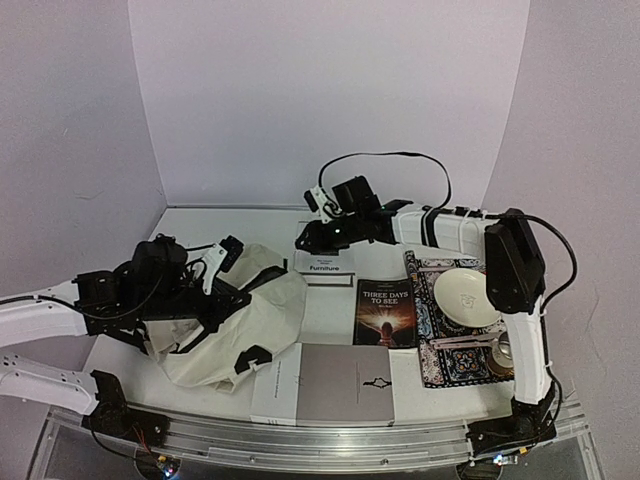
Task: Pack the student bag
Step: Unzip the largest pocket of the student bag, then adjust the student bag at the center of the board, then open the largest pocket of the student bag.
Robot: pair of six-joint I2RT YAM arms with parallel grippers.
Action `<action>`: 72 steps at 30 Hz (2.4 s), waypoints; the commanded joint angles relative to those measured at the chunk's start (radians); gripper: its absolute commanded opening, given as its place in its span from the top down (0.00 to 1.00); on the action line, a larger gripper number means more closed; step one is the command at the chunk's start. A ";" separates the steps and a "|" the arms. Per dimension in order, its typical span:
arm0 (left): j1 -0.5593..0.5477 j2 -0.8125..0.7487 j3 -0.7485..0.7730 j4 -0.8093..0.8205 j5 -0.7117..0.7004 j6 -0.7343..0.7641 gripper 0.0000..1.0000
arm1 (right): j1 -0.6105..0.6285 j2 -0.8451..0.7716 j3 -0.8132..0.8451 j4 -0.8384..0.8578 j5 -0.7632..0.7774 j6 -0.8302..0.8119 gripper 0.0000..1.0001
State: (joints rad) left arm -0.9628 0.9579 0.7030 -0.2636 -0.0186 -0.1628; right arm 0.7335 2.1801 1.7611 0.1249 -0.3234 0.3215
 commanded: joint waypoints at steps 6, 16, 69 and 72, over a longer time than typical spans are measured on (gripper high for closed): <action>0.013 0.259 0.253 0.070 -0.244 -0.090 1.00 | -0.033 -0.279 -0.227 -0.004 0.061 0.056 0.48; 0.143 0.418 0.408 0.087 -0.136 -0.139 1.00 | 0.064 -0.415 -0.451 0.095 0.069 0.091 0.17; 0.469 0.470 0.426 -0.205 -0.467 0.054 0.82 | 0.069 -0.197 -0.415 0.011 0.255 0.019 0.16; 0.472 0.507 0.463 -0.225 -0.545 0.077 0.74 | 0.068 -0.268 -0.460 -0.052 0.247 -0.024 0.13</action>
State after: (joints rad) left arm -0.4979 1.4344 1.0819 -0.4514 -0.4246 -0.1248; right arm 0.8021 2.0490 1.3360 0.1894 -0.0511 0.3727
